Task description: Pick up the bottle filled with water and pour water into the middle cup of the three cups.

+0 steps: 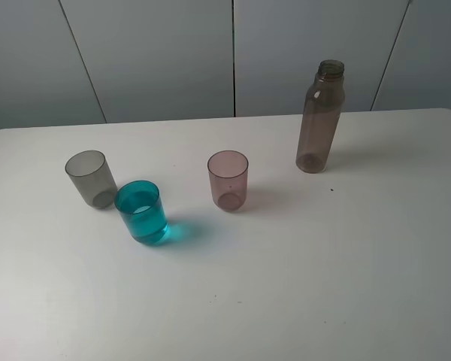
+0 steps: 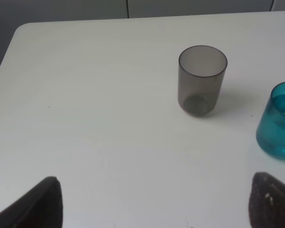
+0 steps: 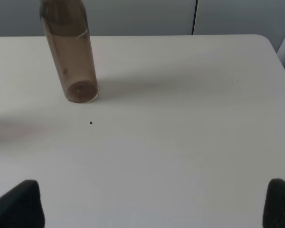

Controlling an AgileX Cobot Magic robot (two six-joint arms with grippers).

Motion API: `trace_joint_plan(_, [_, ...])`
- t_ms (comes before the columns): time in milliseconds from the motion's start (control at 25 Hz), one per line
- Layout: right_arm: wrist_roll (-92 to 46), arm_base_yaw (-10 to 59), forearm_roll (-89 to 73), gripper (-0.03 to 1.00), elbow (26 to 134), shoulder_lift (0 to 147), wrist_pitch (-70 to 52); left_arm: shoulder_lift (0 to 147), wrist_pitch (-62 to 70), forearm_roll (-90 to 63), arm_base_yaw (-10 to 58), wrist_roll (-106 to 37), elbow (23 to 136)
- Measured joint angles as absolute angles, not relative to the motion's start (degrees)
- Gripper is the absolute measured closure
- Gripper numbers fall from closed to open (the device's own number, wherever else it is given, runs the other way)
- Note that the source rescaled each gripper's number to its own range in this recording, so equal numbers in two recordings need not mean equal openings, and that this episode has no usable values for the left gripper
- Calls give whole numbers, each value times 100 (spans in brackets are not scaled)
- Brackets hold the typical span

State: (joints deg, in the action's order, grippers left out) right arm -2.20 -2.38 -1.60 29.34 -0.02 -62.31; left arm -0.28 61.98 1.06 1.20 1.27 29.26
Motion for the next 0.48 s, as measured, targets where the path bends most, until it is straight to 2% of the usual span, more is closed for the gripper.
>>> trace_joint_plan(480, [-231, -238, -160, -3, 2934, -2, -6231, -28, 6198, 106, 120, 127, 2926])
